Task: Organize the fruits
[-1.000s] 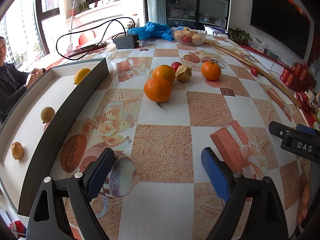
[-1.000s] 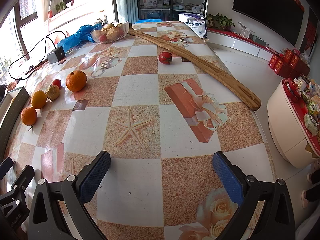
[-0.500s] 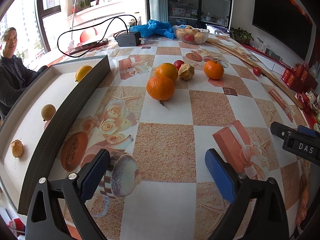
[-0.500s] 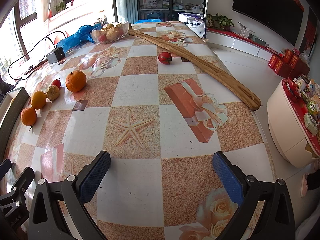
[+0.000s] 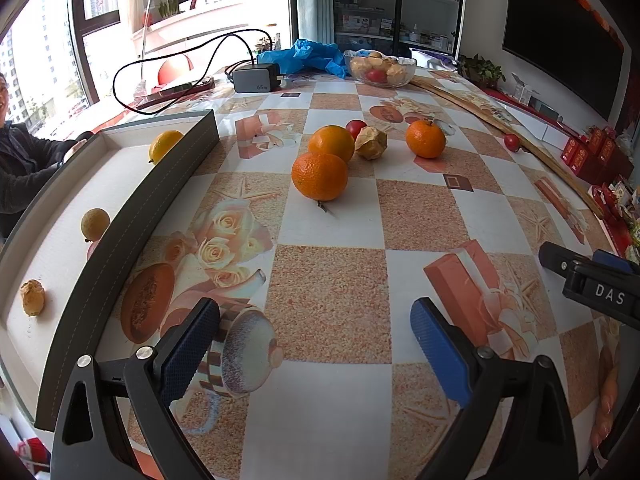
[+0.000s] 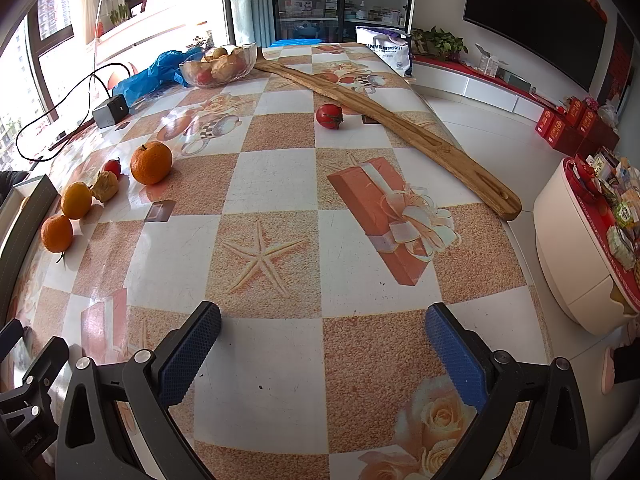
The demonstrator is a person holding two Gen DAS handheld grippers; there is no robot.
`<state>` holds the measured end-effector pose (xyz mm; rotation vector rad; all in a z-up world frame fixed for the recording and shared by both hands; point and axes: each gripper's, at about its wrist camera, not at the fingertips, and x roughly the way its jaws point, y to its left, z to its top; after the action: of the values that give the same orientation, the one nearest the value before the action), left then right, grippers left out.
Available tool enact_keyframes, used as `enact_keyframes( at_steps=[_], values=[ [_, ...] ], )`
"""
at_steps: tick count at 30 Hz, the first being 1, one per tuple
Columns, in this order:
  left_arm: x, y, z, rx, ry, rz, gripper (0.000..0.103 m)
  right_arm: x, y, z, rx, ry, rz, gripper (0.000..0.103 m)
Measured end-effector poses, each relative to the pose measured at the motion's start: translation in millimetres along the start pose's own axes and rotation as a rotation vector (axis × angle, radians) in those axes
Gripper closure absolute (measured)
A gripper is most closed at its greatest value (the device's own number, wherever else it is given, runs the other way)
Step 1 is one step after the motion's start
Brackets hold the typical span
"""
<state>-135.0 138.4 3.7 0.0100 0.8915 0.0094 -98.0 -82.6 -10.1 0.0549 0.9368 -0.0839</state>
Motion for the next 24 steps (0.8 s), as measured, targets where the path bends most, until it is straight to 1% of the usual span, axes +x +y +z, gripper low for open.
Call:
enact_keyframes(
  at_steps=[12,24],
  values=[
    [-2.0,-6.2,-1.7,0.034,0.011,-0.047,0.006,0.2,0.3,0.1,0.0,0.0,0.0,0.001],
    [-1.3,-5.9,-1.2,0.037,0.014,-0.049,0.005,0.7,0.1,0.3,0.001,0.0,-0.001,0.001]
  ],
)
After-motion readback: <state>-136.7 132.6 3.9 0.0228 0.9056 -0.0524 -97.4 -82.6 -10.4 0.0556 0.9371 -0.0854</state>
